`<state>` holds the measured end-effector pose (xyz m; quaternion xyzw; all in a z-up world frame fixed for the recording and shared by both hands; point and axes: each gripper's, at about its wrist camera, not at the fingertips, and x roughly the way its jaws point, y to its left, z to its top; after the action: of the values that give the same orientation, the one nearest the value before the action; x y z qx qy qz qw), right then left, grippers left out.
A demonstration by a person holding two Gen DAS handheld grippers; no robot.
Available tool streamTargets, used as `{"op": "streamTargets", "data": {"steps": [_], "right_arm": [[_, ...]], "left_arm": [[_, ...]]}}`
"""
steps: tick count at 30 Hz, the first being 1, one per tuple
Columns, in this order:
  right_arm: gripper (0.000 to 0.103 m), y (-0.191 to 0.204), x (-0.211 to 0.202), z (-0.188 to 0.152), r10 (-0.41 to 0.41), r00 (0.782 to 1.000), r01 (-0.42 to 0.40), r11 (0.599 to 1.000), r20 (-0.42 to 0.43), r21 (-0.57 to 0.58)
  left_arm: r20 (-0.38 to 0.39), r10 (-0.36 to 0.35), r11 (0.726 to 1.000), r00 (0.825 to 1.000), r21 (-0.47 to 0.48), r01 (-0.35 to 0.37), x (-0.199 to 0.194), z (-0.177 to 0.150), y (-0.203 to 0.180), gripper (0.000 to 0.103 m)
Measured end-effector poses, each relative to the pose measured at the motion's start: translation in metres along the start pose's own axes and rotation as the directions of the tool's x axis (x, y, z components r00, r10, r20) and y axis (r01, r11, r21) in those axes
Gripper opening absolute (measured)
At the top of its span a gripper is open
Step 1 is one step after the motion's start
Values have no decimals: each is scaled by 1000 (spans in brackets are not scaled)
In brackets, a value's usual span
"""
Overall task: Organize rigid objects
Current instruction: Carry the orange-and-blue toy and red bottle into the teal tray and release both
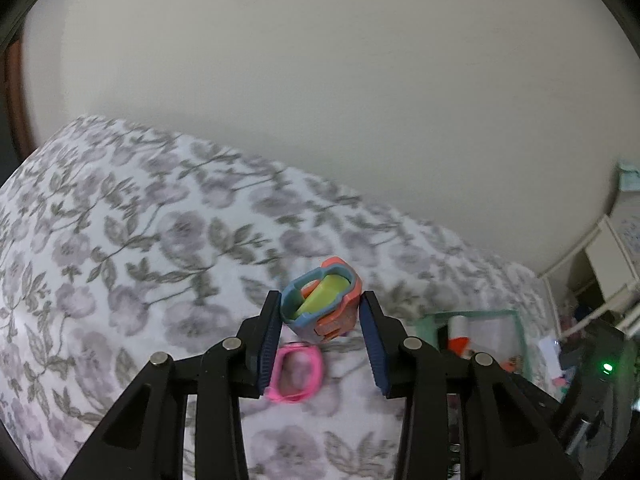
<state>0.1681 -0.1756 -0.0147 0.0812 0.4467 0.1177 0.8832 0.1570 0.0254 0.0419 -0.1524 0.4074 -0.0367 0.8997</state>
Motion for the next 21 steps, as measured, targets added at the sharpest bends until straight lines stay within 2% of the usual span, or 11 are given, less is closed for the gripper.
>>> {"op": "streamTargets", "data": {"steps": [8,11,21], "right_arm": [[32,-43,-18,9,-28,999,26,995,17,99],[32,-61,-26,13,-73,997,70,990,19,119],[32,-131,-48,11,-137,990,128,955,14,268]], "left_arm": [[10,-57,990,998,127,55,-8,-9,-57,41],[1,-78,981,997,177,77,-6,-16,-79,41],[-78,-115,938,990,319,134,16,-48,-146,41]]}}
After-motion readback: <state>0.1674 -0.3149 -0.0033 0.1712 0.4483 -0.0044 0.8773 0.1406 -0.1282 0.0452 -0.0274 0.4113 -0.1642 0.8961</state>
